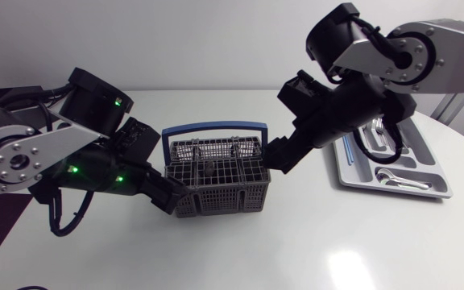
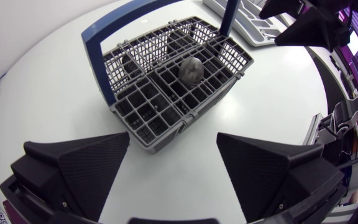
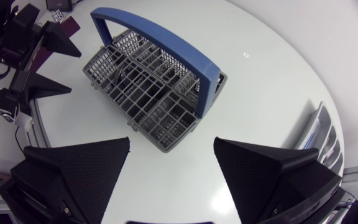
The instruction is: Unload the cutlery basket into the drawer organizer.
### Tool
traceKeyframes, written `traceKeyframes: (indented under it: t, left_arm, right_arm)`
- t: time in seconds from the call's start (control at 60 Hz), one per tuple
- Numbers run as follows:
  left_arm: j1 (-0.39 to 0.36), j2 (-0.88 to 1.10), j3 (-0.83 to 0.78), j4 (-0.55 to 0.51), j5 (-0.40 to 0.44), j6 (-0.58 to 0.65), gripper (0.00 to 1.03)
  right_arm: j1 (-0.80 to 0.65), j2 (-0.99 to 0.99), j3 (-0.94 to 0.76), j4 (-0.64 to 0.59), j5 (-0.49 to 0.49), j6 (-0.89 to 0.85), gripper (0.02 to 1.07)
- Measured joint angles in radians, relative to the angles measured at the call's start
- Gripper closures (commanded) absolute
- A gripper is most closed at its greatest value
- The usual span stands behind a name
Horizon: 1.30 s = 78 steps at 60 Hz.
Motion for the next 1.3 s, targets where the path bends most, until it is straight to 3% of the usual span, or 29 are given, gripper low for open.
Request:
traceKeyframes:
  t: [0.417,0.583,0.733,0.9,1.1,1.3]
  left_arm:
    - [-0.003,-0.037,-0.066,0.089,0.000,0.006,0.05]
    - [-0.003,-0.067,-0.098,0.126,0.001,0.006,0.05]
    - [-0.002,-0.074,-0.136,0.155,0.001,0.006,0.05]
    - [0.019,-0.076,-0.148,0.172,0.017,0.006,0.05]
    - [0.025,-0.089,-0.176,0.208,0.024,0.006,0.05]
    - [0.033,-0.089,-0.191,0.223,0.028,0.006,0.05]
  right_arm:
    - [0.042,0.125,0.078,-0.004,-0.102,0.202,0.07]
    - [0.078,0.152,0.076,0.074,-0.157,0.326,0.07]
    - [0.112,0.162,0.076,0.136,-0.160,0.377,0.16]
    - [0.132,0.196,0.076,0.185,-0.159,0.401,0.16]
    - [0.142,0.226,0.074,0.226,-0.156,0.419,0.47]
    - [0.146,0.235,0.074,0.253,-0.156,0.438,0.53]
